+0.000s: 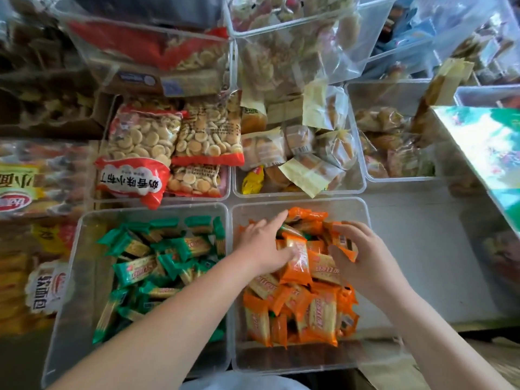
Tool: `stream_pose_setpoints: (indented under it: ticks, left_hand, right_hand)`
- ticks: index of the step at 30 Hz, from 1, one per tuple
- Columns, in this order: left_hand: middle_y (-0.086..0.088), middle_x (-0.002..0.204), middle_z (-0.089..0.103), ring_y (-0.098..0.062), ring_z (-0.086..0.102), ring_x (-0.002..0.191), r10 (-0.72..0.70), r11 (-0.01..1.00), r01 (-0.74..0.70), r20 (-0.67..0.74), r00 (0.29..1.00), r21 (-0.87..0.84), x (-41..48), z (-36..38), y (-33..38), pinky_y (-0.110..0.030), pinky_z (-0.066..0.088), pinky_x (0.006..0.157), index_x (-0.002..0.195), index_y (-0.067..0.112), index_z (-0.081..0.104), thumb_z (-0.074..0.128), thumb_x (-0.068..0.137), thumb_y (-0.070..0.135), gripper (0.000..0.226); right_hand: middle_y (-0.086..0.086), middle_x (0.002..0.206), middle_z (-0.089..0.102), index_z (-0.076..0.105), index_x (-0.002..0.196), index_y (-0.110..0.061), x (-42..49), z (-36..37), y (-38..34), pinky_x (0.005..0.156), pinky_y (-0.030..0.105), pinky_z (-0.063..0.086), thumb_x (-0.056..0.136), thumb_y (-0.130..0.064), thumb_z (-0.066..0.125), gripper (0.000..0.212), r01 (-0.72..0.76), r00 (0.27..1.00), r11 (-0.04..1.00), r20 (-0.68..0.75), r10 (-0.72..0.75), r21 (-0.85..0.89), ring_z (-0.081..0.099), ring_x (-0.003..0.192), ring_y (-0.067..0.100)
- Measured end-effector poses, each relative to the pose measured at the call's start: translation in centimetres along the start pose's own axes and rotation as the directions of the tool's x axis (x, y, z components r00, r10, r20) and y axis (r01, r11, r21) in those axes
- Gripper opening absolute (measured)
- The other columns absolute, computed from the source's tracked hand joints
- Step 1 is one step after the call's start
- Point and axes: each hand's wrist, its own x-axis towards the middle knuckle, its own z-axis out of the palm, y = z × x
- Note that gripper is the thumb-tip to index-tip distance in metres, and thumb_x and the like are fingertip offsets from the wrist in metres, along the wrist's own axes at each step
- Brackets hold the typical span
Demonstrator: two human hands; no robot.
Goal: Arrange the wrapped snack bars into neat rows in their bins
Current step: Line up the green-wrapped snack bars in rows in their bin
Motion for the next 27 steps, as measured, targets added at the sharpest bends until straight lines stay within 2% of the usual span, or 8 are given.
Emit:
stream_pose_setpoints:
  ticks: [3,6,11,15,19,21,24,27]
  left_hand:
    - [0.004,0.155,0.043,-0.03,0.044,0.143,0.044,0.996,-0.04,-0.048,0.998,0.085,-0.4,0.7,-0.6,-0.05,0.034,0.118,0.155,0.051,0.028,0.057,0.09,0.073,0.074]
    - [0.017,0.139,0.046,-0.019,0.052,0.129,0.092,0.996,-0.091,-0.06,0.994,0.021,-1.9,1.7,-1.4,-0.043,0.044,0.109,0.149,0.053,0.041,0.06,0.089,0.072,0.065]
    - [0.016,0.15,0.042,-0.014,0.037,0.142,0.192,0.981,-0.192,-0.009,0.981,0.001,-5.1,3.9,-1.3,-0.04,0.035,0.12,0.156,0.043,0.037,0.059,0.097,0.056,0.064]
    - [0.013,0.16,0.037,-0.013,0.024,0.15,0.207,0.978,-0.208,0.092,0.974,-0.001,-6.5,3.9,-0.6,-0.039,0.023,0.126,0.159,0.046,0.029,0.052,0.101,0.056,0.063]
    - [0.005,0.127,0.064,-0.017,0.056,0.125,0.059,0.976,-0.062,-0.02,0.998,-0.208,-4.5,2.8,0.0,-0.04,0.046,0.109,0.158,0.046,0.031,0.044,0.103,0.059,0.058]
    - [0.002,0.12,0.066,-0.021,0.062,0.113,0.018,0.988,-0.03,-0.079,0.997,-0.152,-2.0,2.5,0.4,-0.039,0.052,0.099,0.155,0.034,0.044,0.048,0.104,0.054,0.055]
    - [0.0,0.122,0.056,-0.026,0.059,0.111,-0.005,1.0,0.005,-0.058,0.998,-0.007,0.3,2.7,1.2,-0.035,0.05,0.09,0.127,0.027,0.064,0.064,0.095,0.055,0.043]
    - [-0.001,0.117,0.065,-0.027,0.063,0.107,-0.01,1.0,0.01,-0.051,0.999,0.006,0.4,2.9,1.7,-0.038,0.055,0.086,0.114,0.026,0.06,0.072,0.09,0.049,0.035]
  right_hand:
    - [0.0,0.165,0.033,0.041,0.156,-0.027,2.0,-0.2,0.4,0.12,0.038,0.034,0.097,-0.026,0.065,0.064,-0.091,0.981,0.99,0.159,0.108,-0.11,0.033,0.151,0.022]
    - [0.004,0.165,0.034,0.031,0.161,-0.02,3.8,0.8,0.8,0.126,0.039,0.024,0.094,-0.019,0.062,0.074,-0.051,0.969,0.984,0.23,0.09,-0.171,0.026,0.154,0.025]
    - [-0.008,0.145,0.06,0.054,0.145,-0.038,5.5,1.9,1.4,0.117,0.045,0.036,0.082,-0.041,0.06,0.063,0.085,0.966,0.962,0.259,-0.016,-0.258,0.05,0.138,0.025]
    - [-0.014,0.133,0.064,0.065,0.131,-0.046,5.0,2.0,1.3,0.11,0.046,0.042,0.077,-0.053,0.053,0.056,0.159,0.952,0.954,0.296,-0.08,-0.252,0.054,0.129,0.023]
    - [-0.008,0.131,0.058,0.063,0.137,-0.041,4.6,1.9,1.2,0.112,0.043,0.037,0.085,-0.049,0.057,0.052,0.18,0.938,0.934,0.341,-0.069,-0.307,0.048,0.132,0.026]
    - [-0.009,0.135,0.052,0.063,0.136,-0.042,4.4,1.9,1.0,0.117,0.041,0.031,0.094,-0.045,0.059,0.042,0.185,0.924,0.925,0.379,-0.049,-0.331,0.04,0.136,0.025]
    - [-0.011,0.13,0.056,0.071,0.126,-0.038,3.8,1.9,0.9,0.116,0.042,0.032,0.095,-0.037,0.06,0.033,0.197,0.92,0.934,0.384,-0.072,-0.297,0.043,0.134,0.023]
    - [-0.015,0.123,0.064,0.073,0.121,-0.037,2.7,1.4,0.7,0.115,0.047,0.037,0.091,-0.037,0.057,0.033,0.207,0.913,0.94,0.399,-0.085,-0.272,0.049,0.13,0.018]
